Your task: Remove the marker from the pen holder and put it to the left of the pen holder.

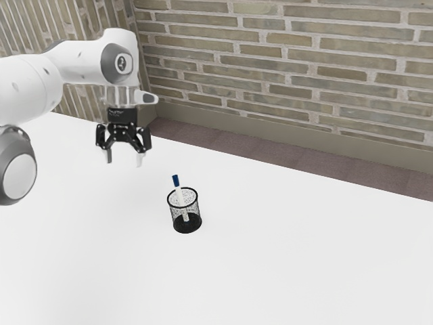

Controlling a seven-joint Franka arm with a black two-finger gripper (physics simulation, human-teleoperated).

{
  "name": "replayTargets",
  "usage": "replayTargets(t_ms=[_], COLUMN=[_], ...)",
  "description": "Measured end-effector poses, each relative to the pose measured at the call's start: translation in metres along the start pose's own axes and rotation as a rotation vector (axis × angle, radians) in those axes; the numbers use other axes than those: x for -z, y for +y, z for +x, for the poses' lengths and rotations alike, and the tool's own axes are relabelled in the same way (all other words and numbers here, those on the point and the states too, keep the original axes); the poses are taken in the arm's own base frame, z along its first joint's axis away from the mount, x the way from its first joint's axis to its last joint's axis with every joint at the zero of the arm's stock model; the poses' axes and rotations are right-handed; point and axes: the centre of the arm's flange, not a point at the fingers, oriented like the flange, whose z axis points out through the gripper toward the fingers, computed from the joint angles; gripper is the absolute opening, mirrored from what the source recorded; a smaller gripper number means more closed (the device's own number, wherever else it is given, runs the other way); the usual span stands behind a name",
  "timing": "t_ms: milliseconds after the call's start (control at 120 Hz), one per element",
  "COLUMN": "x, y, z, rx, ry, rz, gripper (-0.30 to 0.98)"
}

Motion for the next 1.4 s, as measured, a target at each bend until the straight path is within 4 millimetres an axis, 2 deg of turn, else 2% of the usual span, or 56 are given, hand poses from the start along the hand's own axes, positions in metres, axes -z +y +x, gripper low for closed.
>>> replayTargets(t_ms=[50,100,133,175,242,342,517,775,1008,1108,1192,1400], x=[0.004,-0.005,-0.015,-0.029,-0.043,-0.044,-0.045,-0.066,-0.068,-0.073,-0.070,-0.067], y=[0.050,0.092,0.108,0.117,0.113,0.095,0.112,0.101,0.091,0.094,0.096,0.097], z=[-0.008,-0.010,-0.005,0.003,0.017,0.031,0.042,0.057,0.062,0.060,0.057,0.055], rx=[-0.049,-0.089,-0.094,-0.083,-0.045,0.023,0.082,0.189,0.235,0.241,0.243,0.251], ry=[-0.001,-0.020,-0.033,-0.043,-0.038,0.011,0.106,0.159,0.192,0.188,0.194,0.199], rz=[-0.023,-0.045,-0.055,-0.064,-0.081,-0.126,-0.157,-0.191,-0.207,-0.206,-0.209,-0.212], gripper=[0.69,0.68,0.68,0.68,0.68,0.69,0.66,0.64,0.55,0.53,0.51,0.32])
